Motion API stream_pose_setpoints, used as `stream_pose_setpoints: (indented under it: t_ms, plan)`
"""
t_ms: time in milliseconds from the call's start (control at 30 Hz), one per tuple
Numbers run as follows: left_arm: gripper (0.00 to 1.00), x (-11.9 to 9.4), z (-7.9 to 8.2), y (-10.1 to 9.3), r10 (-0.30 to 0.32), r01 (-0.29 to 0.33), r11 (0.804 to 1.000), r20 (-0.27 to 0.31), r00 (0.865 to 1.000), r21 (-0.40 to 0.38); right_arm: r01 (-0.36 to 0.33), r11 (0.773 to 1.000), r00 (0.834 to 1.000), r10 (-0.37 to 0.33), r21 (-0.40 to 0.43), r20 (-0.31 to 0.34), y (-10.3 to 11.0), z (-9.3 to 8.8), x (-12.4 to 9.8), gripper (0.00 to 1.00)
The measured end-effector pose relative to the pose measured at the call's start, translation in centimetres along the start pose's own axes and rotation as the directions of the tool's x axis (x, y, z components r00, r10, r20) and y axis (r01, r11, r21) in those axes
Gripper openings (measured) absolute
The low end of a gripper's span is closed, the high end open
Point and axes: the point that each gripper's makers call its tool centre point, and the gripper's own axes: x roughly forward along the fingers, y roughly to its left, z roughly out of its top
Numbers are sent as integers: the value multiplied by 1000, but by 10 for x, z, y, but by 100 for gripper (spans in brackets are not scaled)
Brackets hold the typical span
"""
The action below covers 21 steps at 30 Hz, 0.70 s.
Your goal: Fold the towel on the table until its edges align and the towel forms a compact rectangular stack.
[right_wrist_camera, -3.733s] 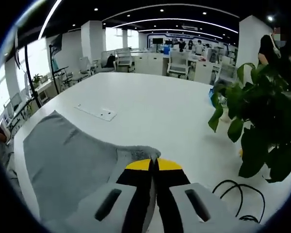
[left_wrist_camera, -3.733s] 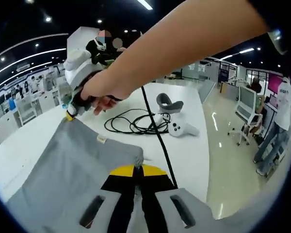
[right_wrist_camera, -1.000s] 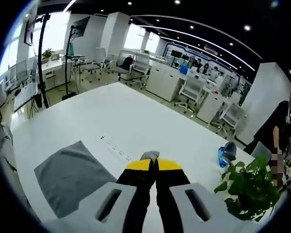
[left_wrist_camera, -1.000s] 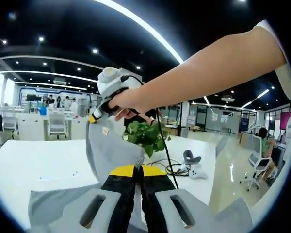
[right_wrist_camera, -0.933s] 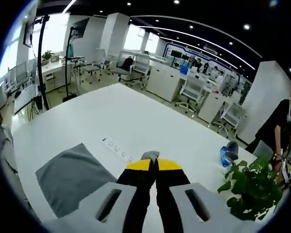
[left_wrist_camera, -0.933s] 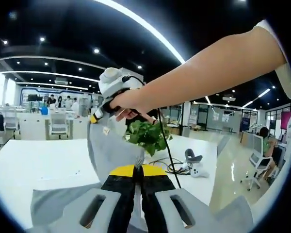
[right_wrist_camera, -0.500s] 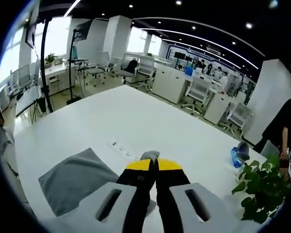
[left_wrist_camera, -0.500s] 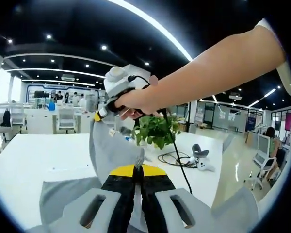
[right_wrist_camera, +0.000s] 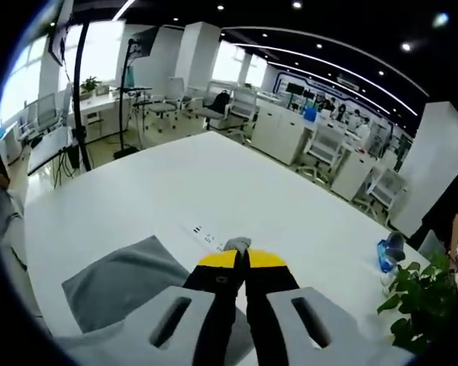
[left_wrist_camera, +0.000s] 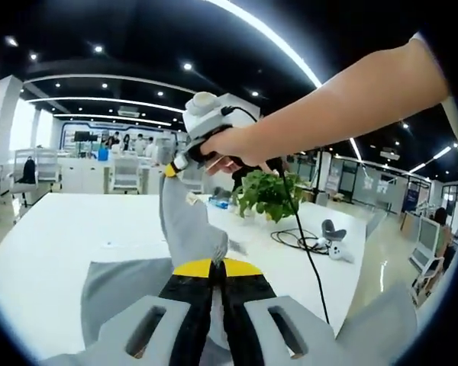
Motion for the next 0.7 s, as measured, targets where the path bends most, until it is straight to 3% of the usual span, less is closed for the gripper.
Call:
stream_pose_setpoints:
  t_ms: [367, 700]
  plan:
    - [3, -12, -21, 23, 47, -48, 998, -26, 999, -34, -37, 999, 999, 36, -23, -8, 21, 3, 42, 0]
    - [3, -26, -40, 48, 85, -87, 995, -52, 995, -38, -68, 997, 998, 67, -46, -20, 55, 3, 70, 0]
